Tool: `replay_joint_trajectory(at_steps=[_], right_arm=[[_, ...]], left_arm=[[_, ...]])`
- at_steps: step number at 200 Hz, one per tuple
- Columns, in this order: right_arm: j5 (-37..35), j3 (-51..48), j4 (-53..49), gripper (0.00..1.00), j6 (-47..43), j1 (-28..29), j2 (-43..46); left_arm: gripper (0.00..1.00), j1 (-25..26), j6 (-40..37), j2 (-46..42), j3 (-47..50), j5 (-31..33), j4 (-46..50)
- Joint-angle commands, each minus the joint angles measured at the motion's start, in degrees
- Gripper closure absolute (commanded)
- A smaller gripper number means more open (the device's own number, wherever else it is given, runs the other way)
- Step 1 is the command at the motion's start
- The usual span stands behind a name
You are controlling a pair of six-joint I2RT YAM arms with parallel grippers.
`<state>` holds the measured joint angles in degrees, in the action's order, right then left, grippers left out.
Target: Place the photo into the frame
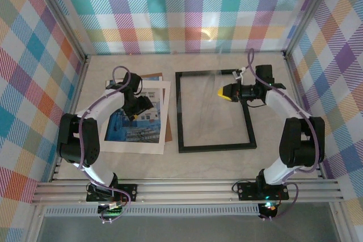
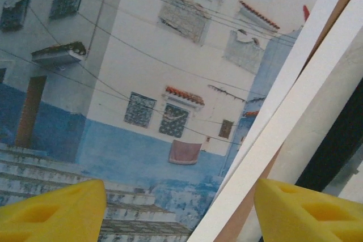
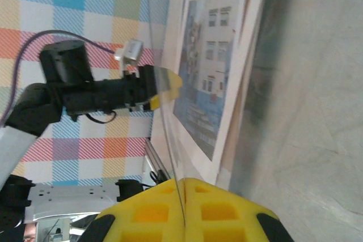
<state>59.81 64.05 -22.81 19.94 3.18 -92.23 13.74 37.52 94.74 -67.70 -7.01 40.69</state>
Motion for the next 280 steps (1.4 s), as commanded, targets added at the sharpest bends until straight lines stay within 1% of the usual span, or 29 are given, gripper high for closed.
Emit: replay_joint_trajectory(at_steps=[1, 21, 39, 78, 103, 140, 142, 144, 149, 151, 153, 170, 188, 219, 258, 280], right_arm=[[-0.5, 0.7, -7.1, 1.0, -7.0, -0.1, -2.6], [-3.9, 1.7, -10.5, 1.0, -9.0, 0.0, -4.2], [-6.3, 2.9, -13.7, 1.0, -10.6, 0.0, -4.6], [-6.4, 5.5, -18.0, 1.0, -10.2, 0.1, -0.1], [-6.8, 5.5, -17.3, 1.0, -9.9, 0.1, 2.7], [-10.6, 2.1, -14.9, 1.0, -9.8, 0.2, 0.9], [-11.1, 1.9, -15.0, 1.0, -10.1, 0.2, 0.8], [-11.5, 1.8, -15.0, 1.0, -10.3, 0.2, 0.6], [-12.7, 1.4, -15.2, 1.0, -11.2, 0.1, 0.5], [-13.3, 1.4, -15.4, 1.0, -11.5, 0.1, 0.2], [-13.8, 1.4, -15.5, 1.0, -11.9, 0.2, 0.1], [-17.5, 0.8, -16.3, 1.0, -14.5, 0.1, -0.7], [-19.0, 0.2, -15.2, 1.0, -15.4, 0.1, -0.9], [-20.6, 0.6, -14.7, 1.0, -15.7, 0.2, -0.7], [-27.5, 0.4, -15.9, 1.0, -15.0, 0.1, 1.1], [-29.0, -0.5, -15.7, 1.0, -14.9, 0.2, 2.6]], left_arm=[[0.29, -0.1, 0.5, 0.8, -2.8, -1.9, -0.2], [0.27, 0.0, 0.5, 1.5, -4.0, -3.1, -0.3], [0.26, 0.0, 0.5, 1.5, -4.1, -3.5, -0.4], [0.26, 0.0, -0.1, 1.0, -3.0, -3.4, -1.0], [0.26, -0.1, -0.3, 0.9, -2.5, -2.7, -2.0], [0.26, -0.1, -0.3, 1.6, -2.7, -5.2, -3.5], [0.25, -0.1, -0.3, 1.6, -2.6, -5.4, -3.5], [0.21, -0.1, -0.3, 1.6, -2.5, -5.5, -3.7], [0.04, -0.1, -0.3, 1.6, -2.5, -6.2, -4.0], [0.01, -0.1, -0.3, 1.7, -2.4, -6.3, -4.1], [0.0, -0.1, -0.3, 1.7, -2.3, -6.6, -4.2], [0.0, 0.1, 0.1, 1.7, -1.7, -8.0, -5.2], [0.0, 0.6, 0.4, 1.6, -1.2, -8.9, -6.5], [0.0, 2.4, 0.5, 1.3, -0.5, -9.6, -10.1], [0.0, 5.3, 0.4, 2.1, -0.7, -10.0, -13.2], [0.0, 6.4, -0.1, 2.6, -0.6, -10.3, -14.8]])
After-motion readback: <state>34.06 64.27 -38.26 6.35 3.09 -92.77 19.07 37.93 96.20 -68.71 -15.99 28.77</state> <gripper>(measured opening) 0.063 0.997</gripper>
